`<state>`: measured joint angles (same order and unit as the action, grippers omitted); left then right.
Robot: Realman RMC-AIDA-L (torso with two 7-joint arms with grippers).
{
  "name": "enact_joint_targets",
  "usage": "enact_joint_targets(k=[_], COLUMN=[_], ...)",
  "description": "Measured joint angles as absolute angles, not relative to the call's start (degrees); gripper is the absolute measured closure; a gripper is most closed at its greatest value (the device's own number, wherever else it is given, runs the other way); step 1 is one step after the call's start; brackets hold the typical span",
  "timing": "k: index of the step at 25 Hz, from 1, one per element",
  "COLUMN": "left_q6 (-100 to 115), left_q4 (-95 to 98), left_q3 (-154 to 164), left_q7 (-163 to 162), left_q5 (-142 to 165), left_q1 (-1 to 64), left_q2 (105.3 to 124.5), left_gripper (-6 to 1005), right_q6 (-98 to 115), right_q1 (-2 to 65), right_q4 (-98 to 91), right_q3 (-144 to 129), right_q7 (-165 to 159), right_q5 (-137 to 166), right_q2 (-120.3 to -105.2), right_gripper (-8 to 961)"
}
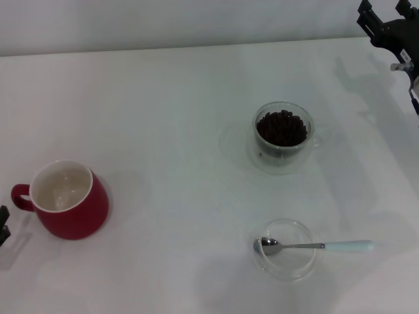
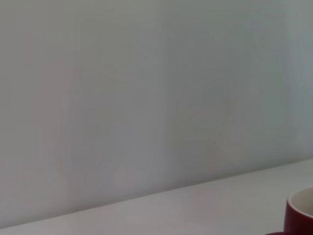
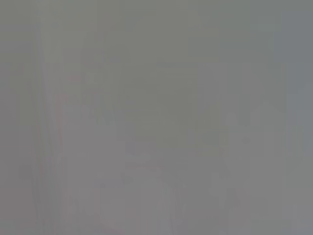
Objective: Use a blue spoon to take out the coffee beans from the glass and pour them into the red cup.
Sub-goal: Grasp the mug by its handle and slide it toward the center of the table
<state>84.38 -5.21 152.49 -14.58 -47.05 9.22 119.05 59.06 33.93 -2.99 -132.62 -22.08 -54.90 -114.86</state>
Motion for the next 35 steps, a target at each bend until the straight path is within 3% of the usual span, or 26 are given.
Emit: enact_joint_targets(k=[35], left_q6=[74.8], left_q4=[-1.2], left_q3=[152.5], left_q7=[-8.9], left_q5=[-45.9], left_q1=[13.6], left_q2=[119.31], left_gripper=[113], right_q6=[59.5], right_q1=[34.3], right_q4=[-3.0], right_q3=[-132.6], right_q7=[-22.1], right_q5=[-55.1], right_q2=[-114.95], right_gripper=[136])
